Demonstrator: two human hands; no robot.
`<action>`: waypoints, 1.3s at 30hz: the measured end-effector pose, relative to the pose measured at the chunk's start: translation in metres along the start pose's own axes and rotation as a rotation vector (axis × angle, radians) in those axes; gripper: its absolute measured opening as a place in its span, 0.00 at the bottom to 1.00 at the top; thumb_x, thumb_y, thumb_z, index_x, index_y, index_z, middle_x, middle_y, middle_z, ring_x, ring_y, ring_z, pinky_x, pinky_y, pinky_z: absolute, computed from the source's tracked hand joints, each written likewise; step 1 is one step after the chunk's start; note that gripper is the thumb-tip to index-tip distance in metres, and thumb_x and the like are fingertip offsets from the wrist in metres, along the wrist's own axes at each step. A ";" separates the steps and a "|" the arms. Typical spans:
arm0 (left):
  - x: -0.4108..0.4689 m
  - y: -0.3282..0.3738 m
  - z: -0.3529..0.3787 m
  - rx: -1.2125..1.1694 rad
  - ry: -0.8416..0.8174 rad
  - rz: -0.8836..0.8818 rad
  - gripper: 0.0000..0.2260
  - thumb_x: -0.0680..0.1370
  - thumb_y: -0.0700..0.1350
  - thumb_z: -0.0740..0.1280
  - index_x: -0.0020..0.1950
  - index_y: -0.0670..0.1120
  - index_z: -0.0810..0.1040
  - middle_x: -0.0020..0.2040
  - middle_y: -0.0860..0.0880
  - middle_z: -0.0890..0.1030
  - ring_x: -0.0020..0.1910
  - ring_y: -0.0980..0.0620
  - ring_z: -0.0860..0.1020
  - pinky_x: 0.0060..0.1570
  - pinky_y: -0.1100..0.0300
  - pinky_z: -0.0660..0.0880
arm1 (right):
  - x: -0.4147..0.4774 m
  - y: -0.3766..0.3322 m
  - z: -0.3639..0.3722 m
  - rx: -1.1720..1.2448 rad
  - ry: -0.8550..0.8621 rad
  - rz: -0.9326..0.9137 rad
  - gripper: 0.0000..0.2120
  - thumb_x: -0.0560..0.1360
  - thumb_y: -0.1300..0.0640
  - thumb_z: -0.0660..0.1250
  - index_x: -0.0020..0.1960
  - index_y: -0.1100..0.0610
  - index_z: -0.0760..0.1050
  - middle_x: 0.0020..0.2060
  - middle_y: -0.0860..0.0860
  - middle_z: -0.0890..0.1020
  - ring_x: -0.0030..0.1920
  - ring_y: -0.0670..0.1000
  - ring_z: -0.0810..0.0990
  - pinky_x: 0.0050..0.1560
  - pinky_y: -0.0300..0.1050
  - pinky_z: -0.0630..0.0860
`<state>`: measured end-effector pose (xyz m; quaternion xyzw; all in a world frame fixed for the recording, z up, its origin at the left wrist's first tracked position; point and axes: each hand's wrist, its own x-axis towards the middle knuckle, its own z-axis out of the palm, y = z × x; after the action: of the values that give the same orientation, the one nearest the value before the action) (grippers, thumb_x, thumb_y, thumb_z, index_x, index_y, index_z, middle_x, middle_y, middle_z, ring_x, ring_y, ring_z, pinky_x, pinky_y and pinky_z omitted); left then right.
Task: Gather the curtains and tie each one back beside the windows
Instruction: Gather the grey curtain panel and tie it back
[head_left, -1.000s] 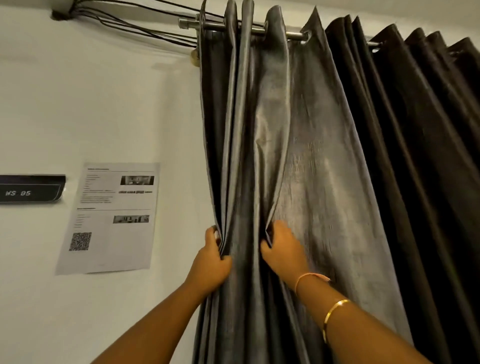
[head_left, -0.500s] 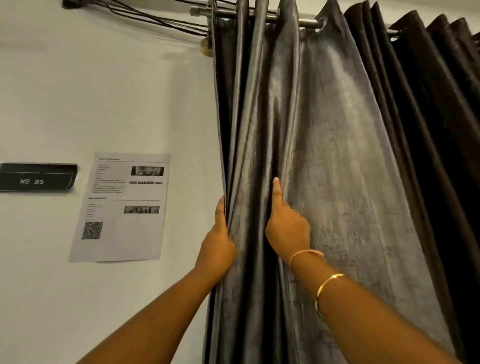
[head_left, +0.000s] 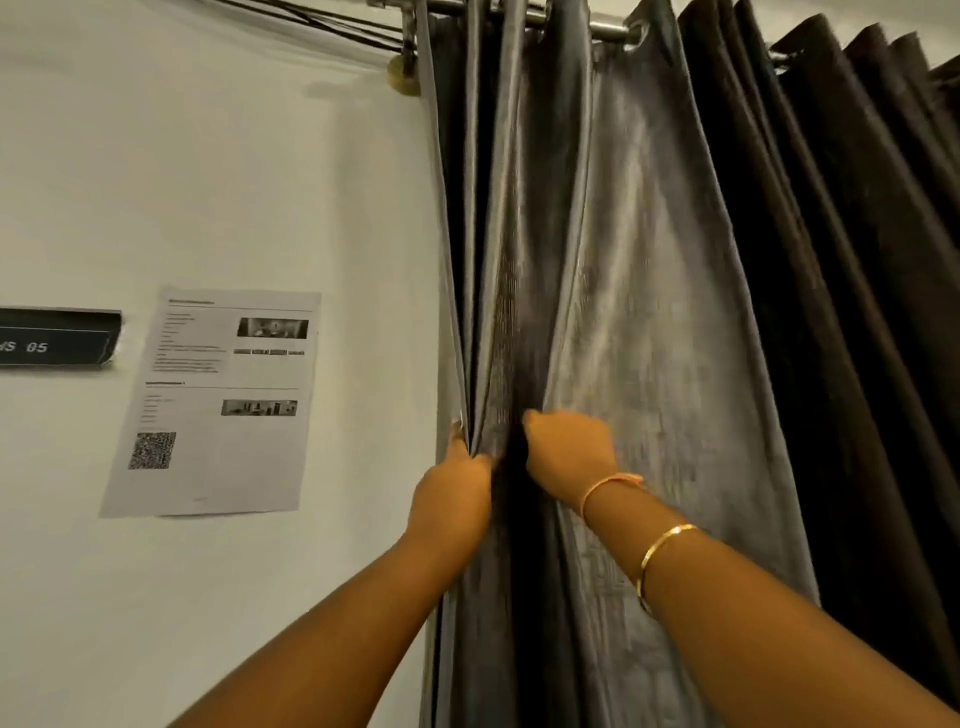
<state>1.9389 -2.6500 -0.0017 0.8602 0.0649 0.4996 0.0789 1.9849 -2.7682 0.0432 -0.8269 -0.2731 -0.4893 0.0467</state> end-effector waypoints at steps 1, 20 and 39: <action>0.000 0.002 0.001 0.037 0.008 0.039 0.23 0.78 0.36 0.57 0.73 0.45 0.62 0.67 0.42 0.68 0.52 0.40 0.76 0.43 0.58 0.69 | -0.001 -0.003 0.002 0.026 0.054 -0.047 0.11 0.76 0.61 0.58 0.57 0.61 0.71 0.52 0.60 0.79 0.52 0.63 0.79 0.43 0.51 0.73; 0.016 -0.047 -0.006 -0.723 -0.020 -0.035 0.12 0.79 0.34 0.60 0.61 0.35 0.70 0.55 0.41 0.76 0.56 0.49 0.77 0.40 0.77 0.70 | 0.023 -0.083 -0.056 0.561 0.267 -0.224 0.12 0.76 0.63 0.57 0.59 0.63 0.69 0.50 0.63 0.80 0.49 0.65 0.77 0.44 0.49 0.69; 0.006 0.008 0.023 -0.435 -0.022 0.111 0.18 0.78 0.36 0.57 0.68 0.44 0.65 0.60 0.42 0.77 0.52 0.50 0.75 0.47 0.64 0.69 | -0.017 -0.002 0.022 0.909 0.012 -0.030 0.31 0.77 0.62 0.58 0.77 0.51 0.50 0.62 0.59 0.76 0.59 0.59 0.77 0.62 0.53 0.74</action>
<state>1.9622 -2.6581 -0.0057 0.8305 -0.0928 0.4961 0.2357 1.9946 -2.7660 0.0174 -0.7155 -0.4718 -0.3254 0.3995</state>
